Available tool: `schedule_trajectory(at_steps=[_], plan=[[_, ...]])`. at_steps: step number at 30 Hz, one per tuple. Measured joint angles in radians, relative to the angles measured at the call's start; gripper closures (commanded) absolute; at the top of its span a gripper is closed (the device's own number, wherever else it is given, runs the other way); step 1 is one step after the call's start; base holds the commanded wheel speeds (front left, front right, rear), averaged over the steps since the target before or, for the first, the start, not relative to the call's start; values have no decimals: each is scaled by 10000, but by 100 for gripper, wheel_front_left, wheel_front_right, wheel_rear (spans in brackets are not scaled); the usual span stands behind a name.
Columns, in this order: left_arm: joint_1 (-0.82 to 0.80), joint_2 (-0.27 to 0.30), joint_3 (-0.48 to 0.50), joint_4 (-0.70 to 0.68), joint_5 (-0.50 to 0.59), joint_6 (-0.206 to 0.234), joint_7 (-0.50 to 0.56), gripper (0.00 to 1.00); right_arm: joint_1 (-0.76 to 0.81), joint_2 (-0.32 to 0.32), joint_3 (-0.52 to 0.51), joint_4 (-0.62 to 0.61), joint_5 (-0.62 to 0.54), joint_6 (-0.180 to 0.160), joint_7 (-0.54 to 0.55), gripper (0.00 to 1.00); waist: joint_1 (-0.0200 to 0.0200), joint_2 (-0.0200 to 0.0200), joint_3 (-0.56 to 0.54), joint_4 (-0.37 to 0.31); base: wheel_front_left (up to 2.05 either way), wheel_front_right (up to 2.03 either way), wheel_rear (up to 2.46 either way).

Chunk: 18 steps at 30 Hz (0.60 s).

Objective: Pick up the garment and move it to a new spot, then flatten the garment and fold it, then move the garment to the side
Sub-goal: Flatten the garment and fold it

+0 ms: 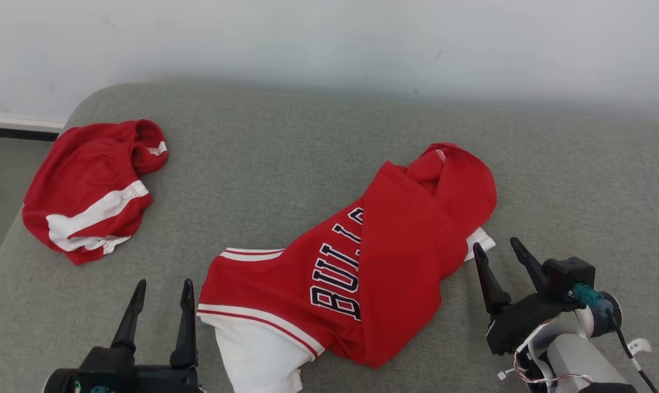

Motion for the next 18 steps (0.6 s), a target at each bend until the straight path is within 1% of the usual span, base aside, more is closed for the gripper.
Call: schedule_trajectory(at_steps=[8,9,10,11,12,13,18], plan=[[-337,-19,-190,211,-75,-10,0,0,-956,48,644,1733,439,0,0,0,0,0,457,574,0,0,0],[-374,-19,-211,213,-77,-10,0,0,-1026,65,731,1929,525,0,0,1,0,0,499,628,0,0,0],[-401,-23,-215,215,-88,-10,0,0,-1060,88,817,2082,606,0,0,44,0,0,544,674,0,0,0],[-410,-27,-219,222,-90,-12,0,0,-1091,102,884,2205,667,0,0,44,0,0,586,711,0,0,0],[-423,-27,-221,236,-96,-12,0,0,-1144,119,961,2337,757,0,-2,53,1,0,624,741,0,0,0],[-439,-29,-222,247,-115,-12,0,0,-1205,123,1016,2403,871,0,-6,100,0,0,660,765,0,0,0],[-460,-29,-167,299,-268,-12,0,0,-1295,79,1097,2033,1087,0,2,100,1,1,722,721,0,0,0]])
